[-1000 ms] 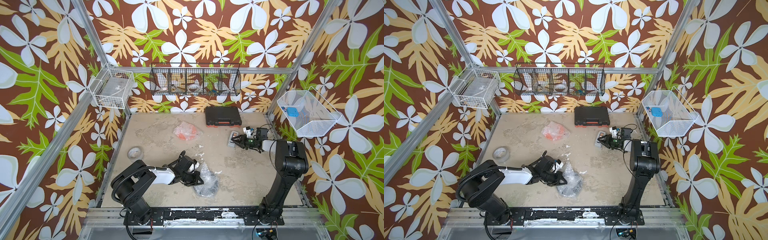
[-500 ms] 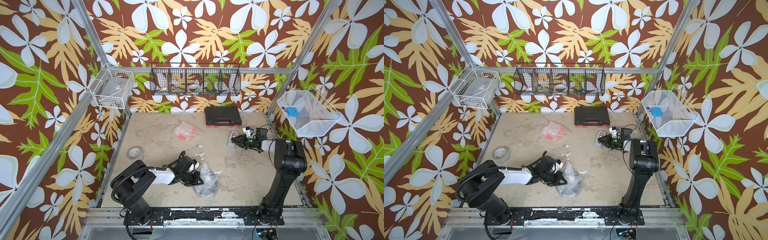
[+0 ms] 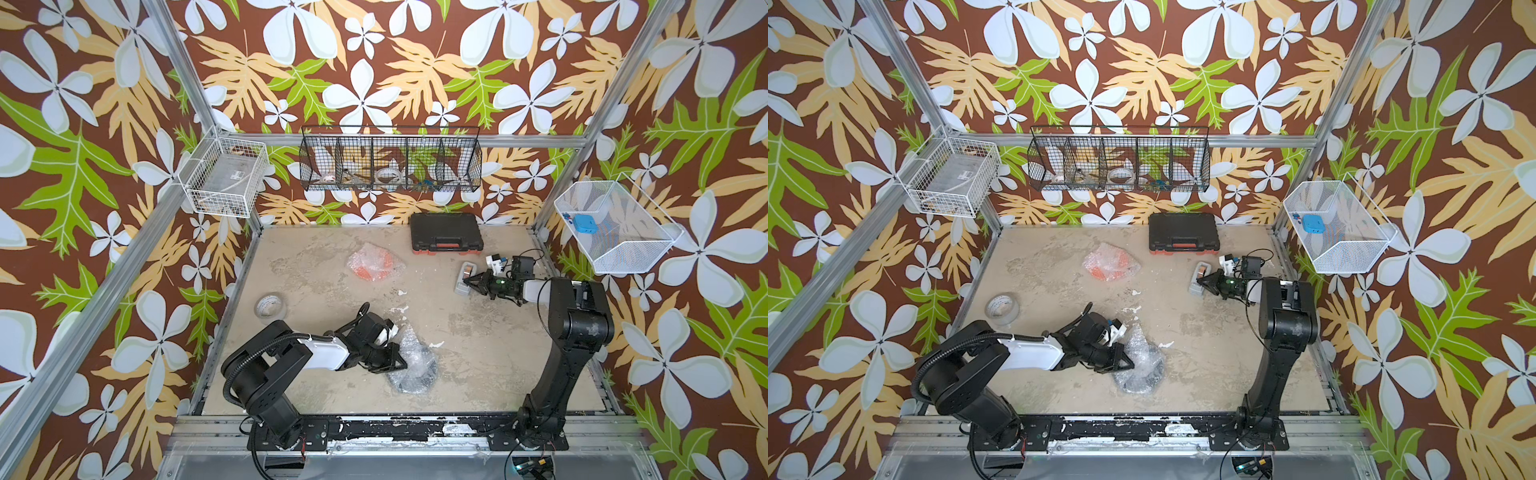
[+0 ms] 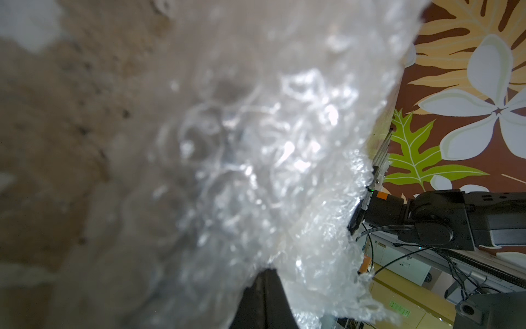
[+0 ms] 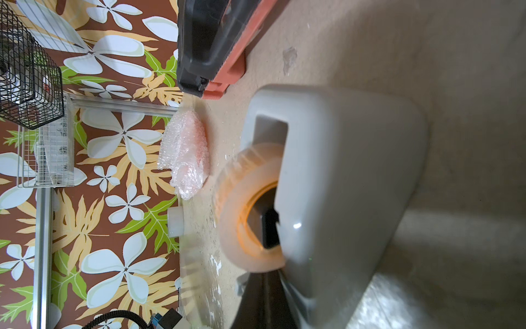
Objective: Wrap dinner plates in bubble wrap
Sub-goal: Pull the tape from the tape cutter.
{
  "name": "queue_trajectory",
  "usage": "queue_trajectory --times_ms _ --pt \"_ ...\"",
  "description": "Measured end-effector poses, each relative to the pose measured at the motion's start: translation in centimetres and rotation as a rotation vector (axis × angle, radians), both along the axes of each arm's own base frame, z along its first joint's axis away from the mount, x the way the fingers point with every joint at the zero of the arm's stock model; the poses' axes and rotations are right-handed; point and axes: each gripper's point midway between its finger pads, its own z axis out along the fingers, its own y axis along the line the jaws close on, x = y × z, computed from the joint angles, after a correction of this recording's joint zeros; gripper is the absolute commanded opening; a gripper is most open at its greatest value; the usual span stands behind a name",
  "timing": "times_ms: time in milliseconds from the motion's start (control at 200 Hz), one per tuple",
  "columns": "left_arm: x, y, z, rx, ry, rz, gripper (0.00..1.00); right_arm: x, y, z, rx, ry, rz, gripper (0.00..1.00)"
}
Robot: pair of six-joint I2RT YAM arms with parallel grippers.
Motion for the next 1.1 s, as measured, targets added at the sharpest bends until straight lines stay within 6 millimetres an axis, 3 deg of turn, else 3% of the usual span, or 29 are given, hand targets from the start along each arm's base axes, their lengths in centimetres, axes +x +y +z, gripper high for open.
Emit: queue_trajectory --times_ms 240,410,741,966,1101 --pt "0.0 0.0 0.2 -0.005 -0.003 0.003 0.05 -0.4 0.2 1.6 -0.001 -0.007 -0.010 0.00" --pt "0.0 0.0 0.2 -0.006 -0.003 0.002 0.05 -2.0 1.1 3.1 0.011 -0.011 -0.006 0.00" --pt "-0.1 0.0 0.1 -0.012 -0.007 0.001 0.05 -9.6 4.2 3.9 0.064 0.034 0.029 0.00" --pt "-0.1 0.1 0.0 -0.017 -0.012 0.001 0.05 -15.4 6.5 3.0 0.082 0.083 0.067 0.00" --pt "-0.2 0.2 0.1 -0.020 -0.014 0.001 0.05 -17.8 7.3 2.0 0.082 0.116 0.077 0.00"
